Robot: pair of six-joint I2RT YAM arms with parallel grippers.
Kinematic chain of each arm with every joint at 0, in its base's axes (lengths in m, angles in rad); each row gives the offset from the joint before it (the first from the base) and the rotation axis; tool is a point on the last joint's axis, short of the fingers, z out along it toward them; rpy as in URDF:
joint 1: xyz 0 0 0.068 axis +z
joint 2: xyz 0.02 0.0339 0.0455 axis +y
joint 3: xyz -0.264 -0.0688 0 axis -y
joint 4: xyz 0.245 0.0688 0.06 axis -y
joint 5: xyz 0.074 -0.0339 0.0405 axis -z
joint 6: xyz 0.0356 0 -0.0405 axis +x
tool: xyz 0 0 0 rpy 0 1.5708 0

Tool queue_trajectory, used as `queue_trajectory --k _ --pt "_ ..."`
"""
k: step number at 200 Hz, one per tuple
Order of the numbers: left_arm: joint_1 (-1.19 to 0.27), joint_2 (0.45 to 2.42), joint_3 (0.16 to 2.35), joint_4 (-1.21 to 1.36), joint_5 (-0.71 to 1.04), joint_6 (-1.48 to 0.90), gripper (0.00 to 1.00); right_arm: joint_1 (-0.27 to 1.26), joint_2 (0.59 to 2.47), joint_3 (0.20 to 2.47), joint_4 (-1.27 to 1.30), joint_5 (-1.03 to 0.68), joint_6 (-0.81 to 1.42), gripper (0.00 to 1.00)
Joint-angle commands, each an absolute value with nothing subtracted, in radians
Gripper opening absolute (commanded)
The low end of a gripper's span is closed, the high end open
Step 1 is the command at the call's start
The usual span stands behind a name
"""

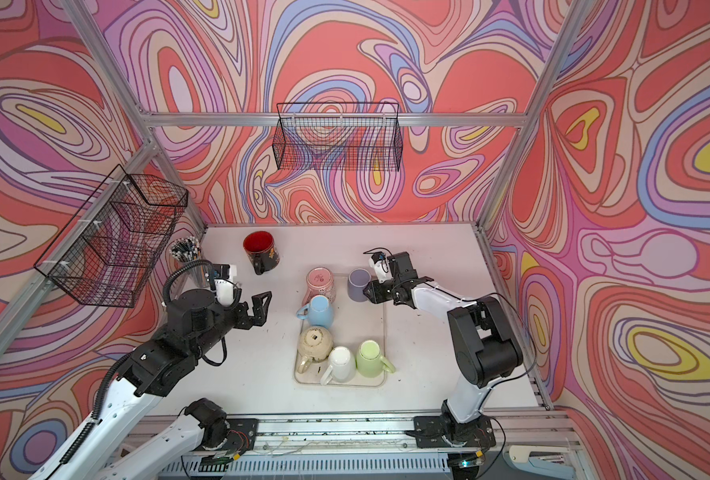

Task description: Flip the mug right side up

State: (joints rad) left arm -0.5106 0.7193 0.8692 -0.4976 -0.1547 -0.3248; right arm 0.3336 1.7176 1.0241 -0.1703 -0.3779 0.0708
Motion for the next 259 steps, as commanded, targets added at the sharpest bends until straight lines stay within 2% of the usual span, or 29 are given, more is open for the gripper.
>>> queue_trajectory --k 1,113,190,259 --pt "-0.508 0.71 0.864 -0.505 -0.153 -0.308 1.0 0.352 1.718 1.072 -0.233 -0.328 0.058 0.41" --pt "-0.509 0.71 0.864 -0.506 -0.145 -0.307 1.0 0.428 1.766 1.234 -0.492 -0.132 -0.053 0.41" --pt "-0.509 0.715 0.865 -0.508 -0.15 -0.305 1.0 0.444 1.879 1.327 -0.548 -0.085 -0.077 0.4" --pt "-0.506 0.721 0.864 -0.508 -0.148 -0.305 1.0 0.457 1.906 1.354 -0.541 -0.038 -0.079 0.31"
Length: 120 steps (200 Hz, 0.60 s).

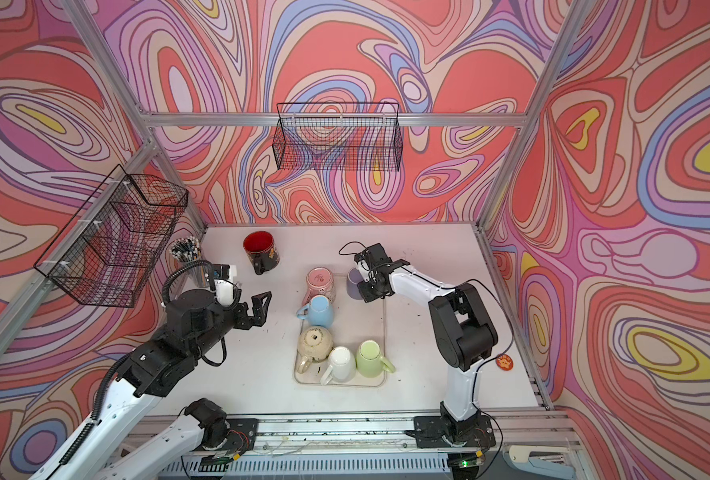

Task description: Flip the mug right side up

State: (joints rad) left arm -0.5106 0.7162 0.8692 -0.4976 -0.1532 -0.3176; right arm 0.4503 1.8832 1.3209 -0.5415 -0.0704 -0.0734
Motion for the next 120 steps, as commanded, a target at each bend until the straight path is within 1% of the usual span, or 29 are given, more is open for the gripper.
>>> queue_trajectory --k 1,15,61,96,120 --pt "-0.506 0.722 0.864 -0.508 -0.148 -0.305 1.0 0.457 1.907 1.354 -0.541 -0.037 -0.08 0.3" --pt "-0.506 0.723 0.864 -0.506 -0.144 -0.305 1.0 0.459 1.907 1.358 -0.537 -0.036 -0.075 0.28" --pt "-0.502 0.722 0.863 -0.507 -0.147 -0.307 1.0 0.463 1.92 1.371 -0.544 -0.028 -0.069 0.1" --pt "-0.502 0.716 0.861 -0.507 -0.149 -0.307 1.0 0.471 1.907 1.373 -0.55 -0.024 -0.063 0.0" --pt "-0.503 0.714 0.861 -0.508 -0.148 -0.305 1.0 0.475 1.883 1.358 -0.535 -0.027 -0.054 0.0"
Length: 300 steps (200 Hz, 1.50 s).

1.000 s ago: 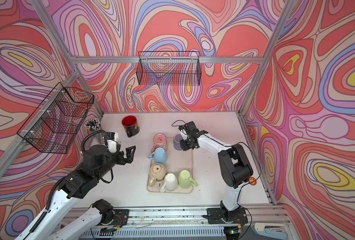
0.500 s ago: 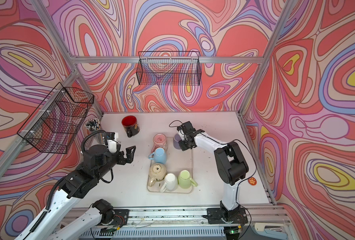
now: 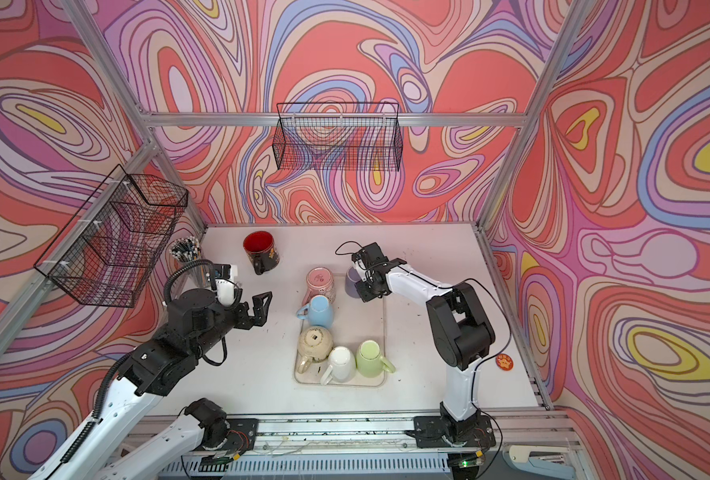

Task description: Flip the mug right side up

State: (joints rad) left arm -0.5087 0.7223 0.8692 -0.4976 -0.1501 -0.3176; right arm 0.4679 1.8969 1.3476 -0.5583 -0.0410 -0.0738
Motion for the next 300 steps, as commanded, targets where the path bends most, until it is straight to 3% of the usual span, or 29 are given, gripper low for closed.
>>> queue_trajectory --k 1,128,300 --pt "-0.502 0.714 0.861 -0.509 -0.148 -0.305 1.0 0.475 1.883 1.356 -0.534 -0.028 -0.053 0.0" --pt "-0.503 0.709 0.851 -0.485 -0.109 -0.292 1.0 0.474 1.732 1.283 -0.424 -0.206 0.034 0.0" --pt "-0.502 0.713 0.837 -0.421 0.009 -0.374 0.89 0.473 1.413 1.066 -0.215 -0.458 0.159 0.0"
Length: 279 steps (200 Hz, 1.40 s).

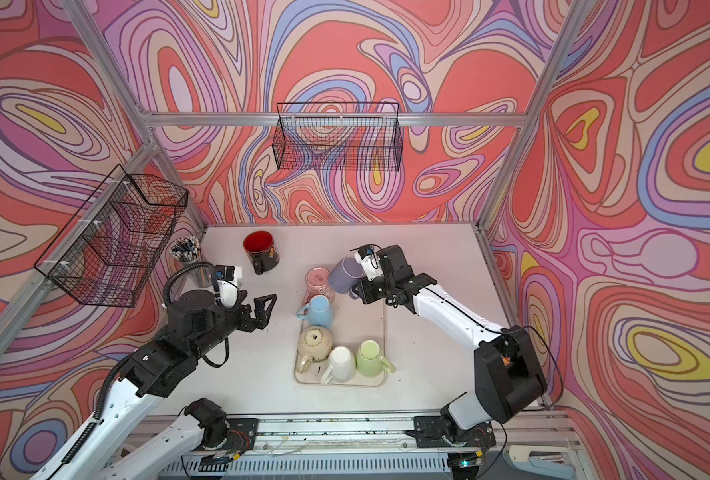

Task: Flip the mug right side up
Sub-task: 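Lift the lavender mug off the tray with the right gripper while left gripper rises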

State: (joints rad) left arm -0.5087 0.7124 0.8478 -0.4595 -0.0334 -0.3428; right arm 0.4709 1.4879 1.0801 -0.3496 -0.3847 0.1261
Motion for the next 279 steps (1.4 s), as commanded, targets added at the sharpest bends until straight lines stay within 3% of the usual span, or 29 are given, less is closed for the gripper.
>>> queue_trajectory --k 1,50,122,217,279 --pt "-0.502 0.713 0.837 -0.419 0.01 -0.375 0.89 0.472 1.411 1.065 -0.213 -0.46 0.16 0.0" --pt "-0.502 0.707 0.809 -0.369 0.106 -0.445 0.86 0.471 1.335 1.026 -0.12 -0.517 0.197 0.0" --pt "-0.502 0.665 0.65 -0.099 0.274 -0.586 0.83 0.444 1.26 0.97 0.067 -0.655 0.291 0.0" --pt "-0.502 0.742 0.525 0.258 0.417 -0.728 0.82 0.404 1.288 0.866 0.478 -0.814 0.525 0.0" --pt "-0.502 0.812 0.459 0.377 0.42 -0.762 0.8 0.394 1.321 0.856 0.583 -0.828 0.577 0.0"
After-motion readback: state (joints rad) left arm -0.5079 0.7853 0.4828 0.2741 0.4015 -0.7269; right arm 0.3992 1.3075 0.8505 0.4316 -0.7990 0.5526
